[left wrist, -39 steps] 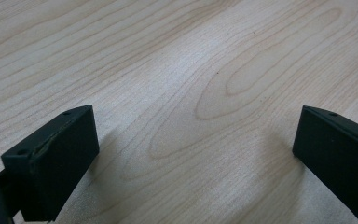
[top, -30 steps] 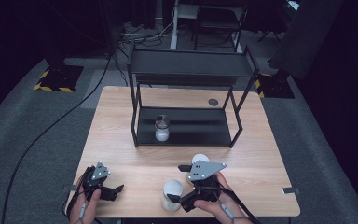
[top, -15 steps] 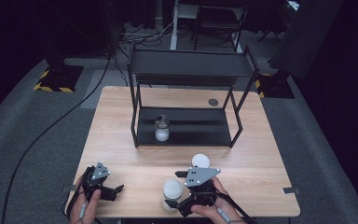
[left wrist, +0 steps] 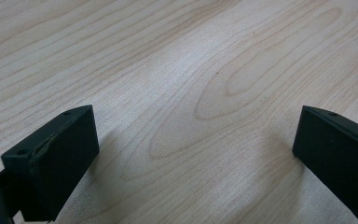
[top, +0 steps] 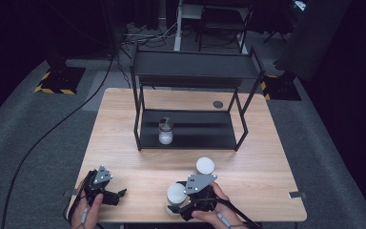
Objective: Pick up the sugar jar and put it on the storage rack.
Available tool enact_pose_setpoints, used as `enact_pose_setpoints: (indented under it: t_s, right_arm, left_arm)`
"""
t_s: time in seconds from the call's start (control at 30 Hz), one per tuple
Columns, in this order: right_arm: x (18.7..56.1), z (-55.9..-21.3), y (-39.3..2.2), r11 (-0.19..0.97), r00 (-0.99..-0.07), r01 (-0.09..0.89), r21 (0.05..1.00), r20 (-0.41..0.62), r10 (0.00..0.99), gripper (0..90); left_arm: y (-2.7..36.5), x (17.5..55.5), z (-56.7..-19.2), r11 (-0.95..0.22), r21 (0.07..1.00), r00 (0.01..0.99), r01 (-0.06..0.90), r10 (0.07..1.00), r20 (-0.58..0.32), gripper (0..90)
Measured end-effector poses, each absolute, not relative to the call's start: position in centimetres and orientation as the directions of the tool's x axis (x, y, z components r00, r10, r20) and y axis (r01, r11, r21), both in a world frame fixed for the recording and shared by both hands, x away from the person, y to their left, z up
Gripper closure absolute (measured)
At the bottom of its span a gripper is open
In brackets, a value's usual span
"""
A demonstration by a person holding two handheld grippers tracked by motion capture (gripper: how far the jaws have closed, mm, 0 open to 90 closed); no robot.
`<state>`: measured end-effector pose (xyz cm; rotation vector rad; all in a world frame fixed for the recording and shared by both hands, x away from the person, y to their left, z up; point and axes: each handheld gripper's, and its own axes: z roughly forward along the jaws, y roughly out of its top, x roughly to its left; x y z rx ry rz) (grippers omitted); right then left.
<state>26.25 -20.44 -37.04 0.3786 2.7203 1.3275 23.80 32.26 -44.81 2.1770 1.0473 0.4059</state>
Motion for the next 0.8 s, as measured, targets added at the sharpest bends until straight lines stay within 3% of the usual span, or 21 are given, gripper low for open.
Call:
enact_pose_setpoints:
  t_s: [0.13,0.8]
  right_arm:
    - [26.3,-37.1,-20.5,0.587,-0.965,0.177,0.790,0.023,0.260,32.9]
    - [27.3,-34.5,-20.8,0.585,-0.969,0.163,0.794,0.017,0.247,33.4]
  left_arm:
    - [32.3,23.8,-44.8,-0.448,0.692,0.628,0.566,0.778,-0.011,0.0]
    - [32.3,23.8,-44.8,-0.448,0.692,0.629,0.566,0.778,-0.011,0.0]
